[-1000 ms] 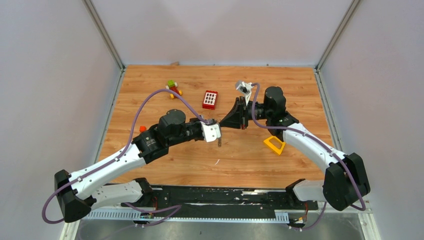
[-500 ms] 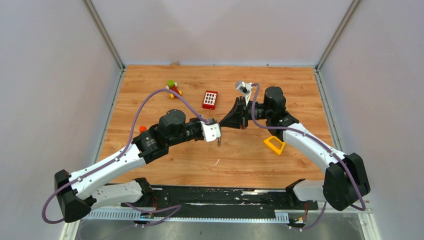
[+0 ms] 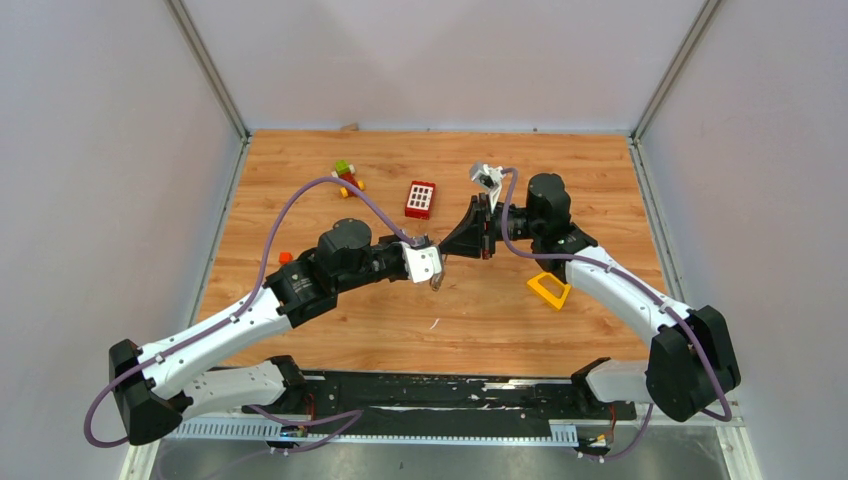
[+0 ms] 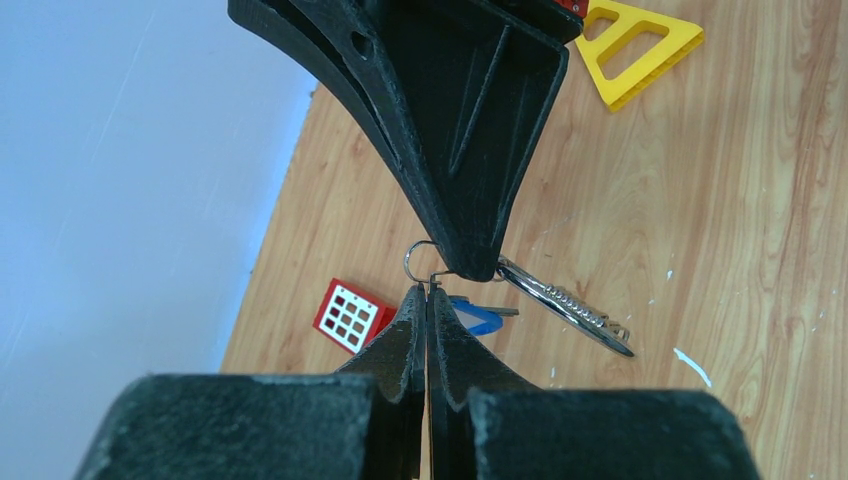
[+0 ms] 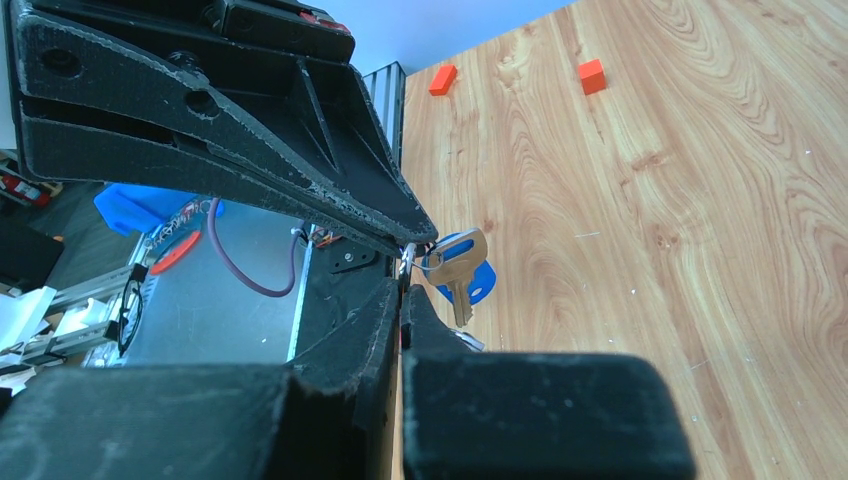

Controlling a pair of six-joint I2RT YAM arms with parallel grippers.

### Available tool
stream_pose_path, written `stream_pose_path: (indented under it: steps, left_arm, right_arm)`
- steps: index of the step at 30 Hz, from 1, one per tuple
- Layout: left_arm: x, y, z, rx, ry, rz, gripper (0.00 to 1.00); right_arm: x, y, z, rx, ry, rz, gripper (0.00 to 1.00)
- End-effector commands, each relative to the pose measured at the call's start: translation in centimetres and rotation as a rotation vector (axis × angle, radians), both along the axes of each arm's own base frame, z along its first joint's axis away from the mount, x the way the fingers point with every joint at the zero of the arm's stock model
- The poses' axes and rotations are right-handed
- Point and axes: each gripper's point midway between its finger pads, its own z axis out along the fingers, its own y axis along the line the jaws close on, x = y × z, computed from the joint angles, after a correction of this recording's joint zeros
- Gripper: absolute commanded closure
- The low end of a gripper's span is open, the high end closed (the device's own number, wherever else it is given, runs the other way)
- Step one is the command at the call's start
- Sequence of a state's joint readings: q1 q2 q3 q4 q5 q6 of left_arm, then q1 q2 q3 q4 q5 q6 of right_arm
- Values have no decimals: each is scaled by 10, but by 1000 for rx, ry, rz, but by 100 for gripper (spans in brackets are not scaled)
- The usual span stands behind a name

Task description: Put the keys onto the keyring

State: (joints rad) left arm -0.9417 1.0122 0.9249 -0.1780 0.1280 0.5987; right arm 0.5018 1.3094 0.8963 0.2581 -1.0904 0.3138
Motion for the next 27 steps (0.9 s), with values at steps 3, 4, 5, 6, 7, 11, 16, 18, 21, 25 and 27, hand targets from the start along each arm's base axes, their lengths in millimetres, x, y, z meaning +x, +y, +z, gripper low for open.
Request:
stream_pose_path:
  steps: [3,4,5,6,7,11,16,18,21,25,27]
  left_arm:
    - [2,-9,37,-119,-64,-8,100]
    - [2,-9,36,-117,-65,-7,100]
    - [2,-8,37,-117,-66,-6,100]
    - [2,-8,37,-117,-68,-5,100]
    - [3,-8,37,-116,-70,-4,100]
    - [4,-7,37,-114,-80,3,100]
    - [7,-5,37,-107,-96,17,100]
    - [8,-3,37,-100,-112,24,100]
    - [10,-1,37,-92,-129,35,100]
    - [12,0,37,-87,-136,40,100]
    - [12,0,36,-84,-135,40,100]
  right_arm:
    - [-7,2,7,10,-35,18,100]
    - [-7,2,7,10,-34,19,100]
    - [-7,3,7,11,-36,20,100]
    - [-8,3,7,11,-36,21,100]
    - [-8,3,7,11,-37,22,100]
    - [-7,3,6,9,-37,18,100]
    - [-8,3,5,7,-30,20,100]
    - [-7,4,4,6,-16,19,100]
    - [-6,5,4,6,6,21,100]
    - [-6,7,2,4,14,25,100]
    - [-6,7,1,4,10,26,100]
